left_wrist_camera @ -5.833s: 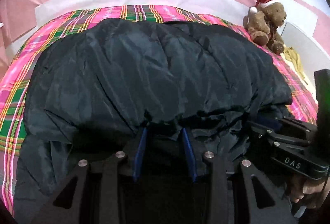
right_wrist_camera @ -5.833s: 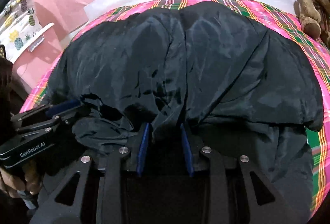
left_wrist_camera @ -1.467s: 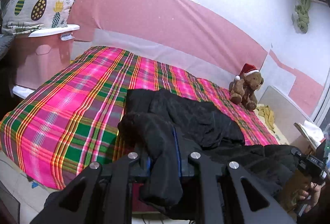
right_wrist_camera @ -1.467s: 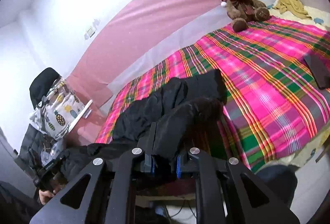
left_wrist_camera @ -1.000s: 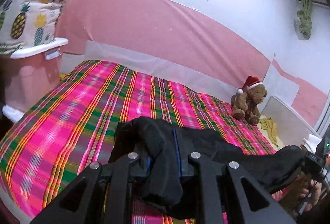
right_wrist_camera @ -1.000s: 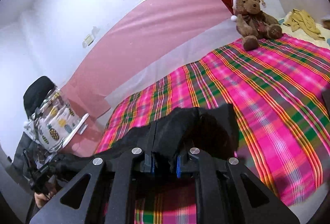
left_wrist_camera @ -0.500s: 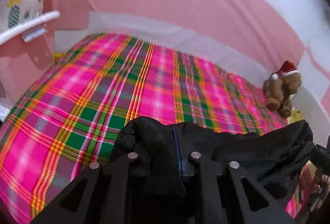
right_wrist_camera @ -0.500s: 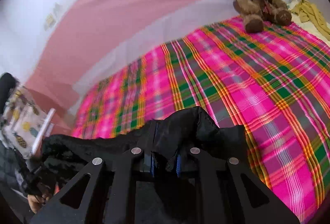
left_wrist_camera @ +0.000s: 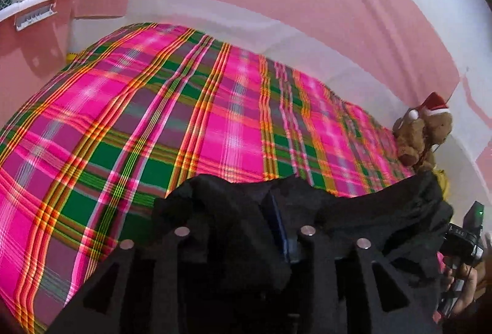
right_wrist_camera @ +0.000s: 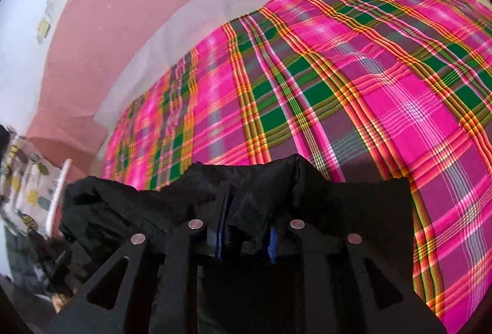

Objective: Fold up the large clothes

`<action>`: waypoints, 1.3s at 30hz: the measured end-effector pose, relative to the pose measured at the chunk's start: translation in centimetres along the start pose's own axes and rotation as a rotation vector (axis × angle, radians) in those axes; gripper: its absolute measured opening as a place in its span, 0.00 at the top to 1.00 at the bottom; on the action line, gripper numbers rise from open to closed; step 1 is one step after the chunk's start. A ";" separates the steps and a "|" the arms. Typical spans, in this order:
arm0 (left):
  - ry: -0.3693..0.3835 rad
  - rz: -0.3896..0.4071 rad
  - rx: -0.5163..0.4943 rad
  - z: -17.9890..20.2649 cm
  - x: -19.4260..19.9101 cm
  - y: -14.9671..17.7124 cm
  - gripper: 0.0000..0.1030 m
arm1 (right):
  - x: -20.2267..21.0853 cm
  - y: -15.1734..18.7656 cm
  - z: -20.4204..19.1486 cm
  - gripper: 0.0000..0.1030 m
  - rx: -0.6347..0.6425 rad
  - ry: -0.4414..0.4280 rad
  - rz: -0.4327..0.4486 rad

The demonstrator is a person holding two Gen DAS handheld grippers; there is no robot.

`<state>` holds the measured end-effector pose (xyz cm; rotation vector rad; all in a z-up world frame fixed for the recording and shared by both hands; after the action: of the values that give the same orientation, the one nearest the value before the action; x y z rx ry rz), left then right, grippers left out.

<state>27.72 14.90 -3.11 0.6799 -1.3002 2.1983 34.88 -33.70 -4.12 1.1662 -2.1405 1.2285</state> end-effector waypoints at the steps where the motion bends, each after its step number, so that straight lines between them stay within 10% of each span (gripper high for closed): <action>1: 0.014 0.009 0.002 0.2 0.5 -0.2 0.54 | 0.3 -0.2 0.0 0.78 -0.007 -0.013 0.003; 12: 0.040 0.123 0.058 0.7 3.8 -3.2 0.11 | 3.8 -2.5 0.1 0.29 -0.165 -0.209 0.033; 24: 0.212 -0.060 -0.210 9.2 2.4 5.3 0.11 | 4.1 4.8 -7.8 0.28 0.312 0.014 0.047; 35: 0.055 -0.119 -0.251 10.3 -3.7 5.0 0.11 | -3.4 3.9 -6.4 0.28 0.441 0.226 -0.022; 39: 0.104 -0.118 -0.272 12.0 -2.1 4.7 0.11 | -2.0 3.6 -6.5 0.28 0.424 0.224 -0.004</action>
<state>28.30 1.83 -2.46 0.5163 -1.4320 1.8916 32.72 -26.29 -3.85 1.1249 -1.7627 1.7783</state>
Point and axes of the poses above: each gripper's, at about its wrist camera, not at the fingertips, and x roughly against the way its jaws point, z to its right, y to its underside, the point moved 4 cm from there along -x, roughly the way its jaws point, and after that the axes turned 3 degrees about x, right-handed, at the moved point
